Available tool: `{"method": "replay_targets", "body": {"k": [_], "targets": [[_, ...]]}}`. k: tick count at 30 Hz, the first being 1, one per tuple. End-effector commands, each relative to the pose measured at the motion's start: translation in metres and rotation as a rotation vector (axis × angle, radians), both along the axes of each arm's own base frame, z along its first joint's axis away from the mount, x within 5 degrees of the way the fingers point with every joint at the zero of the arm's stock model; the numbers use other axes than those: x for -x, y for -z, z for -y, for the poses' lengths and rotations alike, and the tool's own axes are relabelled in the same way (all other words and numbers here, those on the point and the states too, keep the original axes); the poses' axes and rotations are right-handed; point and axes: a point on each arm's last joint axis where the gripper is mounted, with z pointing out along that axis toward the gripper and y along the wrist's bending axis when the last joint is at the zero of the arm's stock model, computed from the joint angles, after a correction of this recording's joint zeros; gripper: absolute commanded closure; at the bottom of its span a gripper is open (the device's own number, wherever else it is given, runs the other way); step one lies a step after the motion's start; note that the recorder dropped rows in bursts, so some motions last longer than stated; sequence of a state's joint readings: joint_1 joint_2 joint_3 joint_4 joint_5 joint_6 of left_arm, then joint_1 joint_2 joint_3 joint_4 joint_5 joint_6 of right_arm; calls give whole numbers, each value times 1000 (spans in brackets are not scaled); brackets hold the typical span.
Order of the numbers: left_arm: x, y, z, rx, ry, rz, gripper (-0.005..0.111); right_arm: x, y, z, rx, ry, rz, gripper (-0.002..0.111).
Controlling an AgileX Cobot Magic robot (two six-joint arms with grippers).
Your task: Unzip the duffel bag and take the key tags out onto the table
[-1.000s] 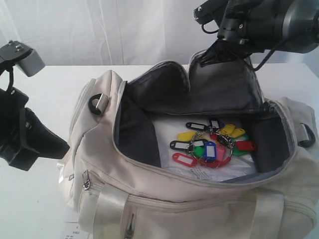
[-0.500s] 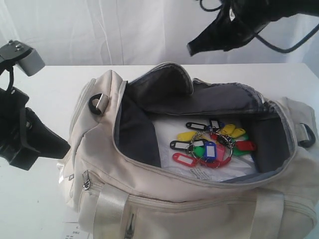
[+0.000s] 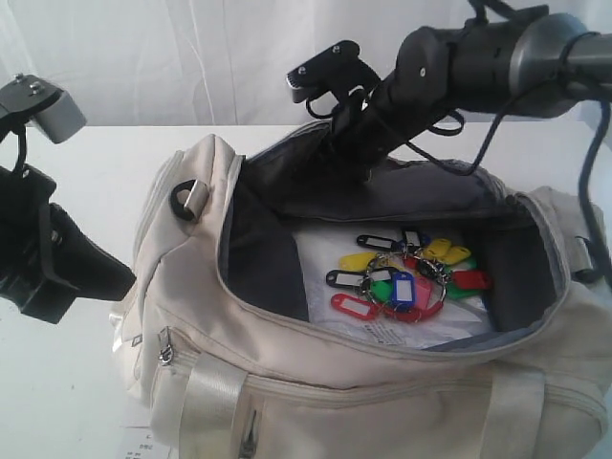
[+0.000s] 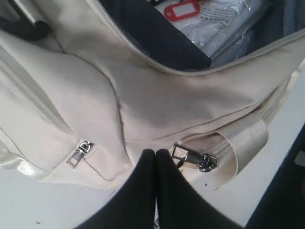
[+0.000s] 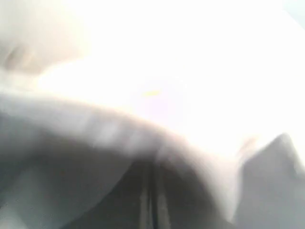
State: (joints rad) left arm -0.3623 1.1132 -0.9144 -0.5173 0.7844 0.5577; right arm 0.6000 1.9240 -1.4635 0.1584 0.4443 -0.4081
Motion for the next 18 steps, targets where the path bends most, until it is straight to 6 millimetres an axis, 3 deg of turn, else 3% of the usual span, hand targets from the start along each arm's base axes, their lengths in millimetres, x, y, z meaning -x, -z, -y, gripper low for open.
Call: {"method": "replay_targets", "body": {"k": [1,4,7,12,18], "targets": [[3,0,0,15,6,-10,107,-30,-4,-12,-184,58,344,108],[3,0,0,15,6,-10,107,-39,-15,-16,-493,235,406,108],[3,0,0,15,8,-12,107,-37,-23,-19,-747,362,301,108],[4,0,0,14,11,-17,107,-28,-31,-18,-669,327,243,108],[4,0,0,13,13,-20,107,-9,-62,-8,-539,264,212,108]]}}
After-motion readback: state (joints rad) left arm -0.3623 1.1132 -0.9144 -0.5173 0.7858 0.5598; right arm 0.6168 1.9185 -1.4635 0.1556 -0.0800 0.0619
